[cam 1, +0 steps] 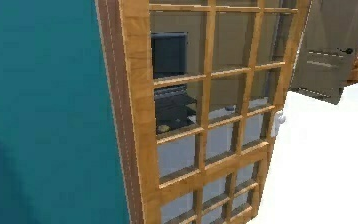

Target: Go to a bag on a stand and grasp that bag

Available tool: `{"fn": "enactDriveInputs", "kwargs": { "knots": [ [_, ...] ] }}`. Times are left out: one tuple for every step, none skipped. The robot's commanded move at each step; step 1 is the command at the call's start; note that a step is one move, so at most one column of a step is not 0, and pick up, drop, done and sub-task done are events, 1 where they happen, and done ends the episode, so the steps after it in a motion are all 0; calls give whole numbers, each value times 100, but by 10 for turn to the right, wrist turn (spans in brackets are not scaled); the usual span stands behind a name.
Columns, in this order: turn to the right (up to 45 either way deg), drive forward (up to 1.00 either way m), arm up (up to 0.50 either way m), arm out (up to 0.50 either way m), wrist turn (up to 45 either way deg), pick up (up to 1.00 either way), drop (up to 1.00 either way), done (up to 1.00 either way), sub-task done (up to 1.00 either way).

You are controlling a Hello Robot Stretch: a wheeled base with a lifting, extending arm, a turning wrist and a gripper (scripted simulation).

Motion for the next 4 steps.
{"fn": "enactDriveInputs", "kwargs": {
  "knots": [
    [0,25,0,0,0,0,0,0,0],
    [450,0,0,0,0,0,0,0,0],
    [120,0,0,0,0,0,0,0,0],
    [0,100,0,0,0,0,0,0,0]
  ]
}}
